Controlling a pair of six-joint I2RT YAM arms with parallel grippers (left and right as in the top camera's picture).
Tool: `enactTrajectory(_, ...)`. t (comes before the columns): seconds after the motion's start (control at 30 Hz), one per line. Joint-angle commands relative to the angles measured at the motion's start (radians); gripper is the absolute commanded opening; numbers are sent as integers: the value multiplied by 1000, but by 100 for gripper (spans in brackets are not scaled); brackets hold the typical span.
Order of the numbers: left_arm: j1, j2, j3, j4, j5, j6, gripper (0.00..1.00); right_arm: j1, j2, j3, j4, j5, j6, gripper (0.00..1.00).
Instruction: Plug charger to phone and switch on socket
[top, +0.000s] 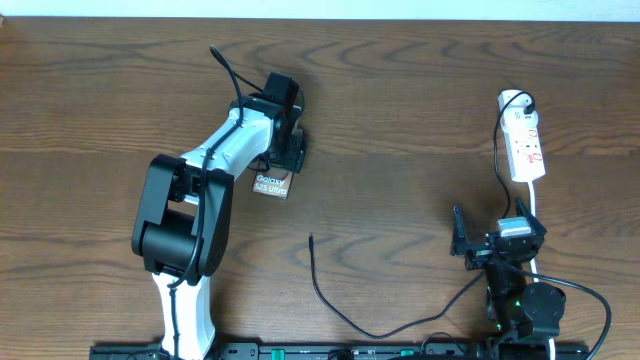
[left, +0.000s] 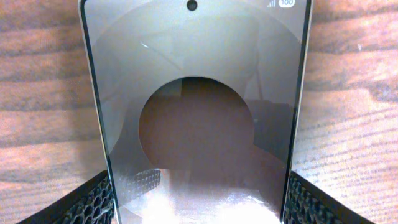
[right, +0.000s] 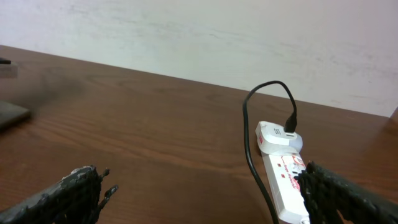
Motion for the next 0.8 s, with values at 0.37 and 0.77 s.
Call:
enactTrajectory(0.37,2,-116,-38,-31,-7,18,7,5,-4,-1,-4,0,11,99)
enactTrajectory(0.77,2,-129,-37,-29,-18,18,7,5,-4,-1,-4,0,11,99)
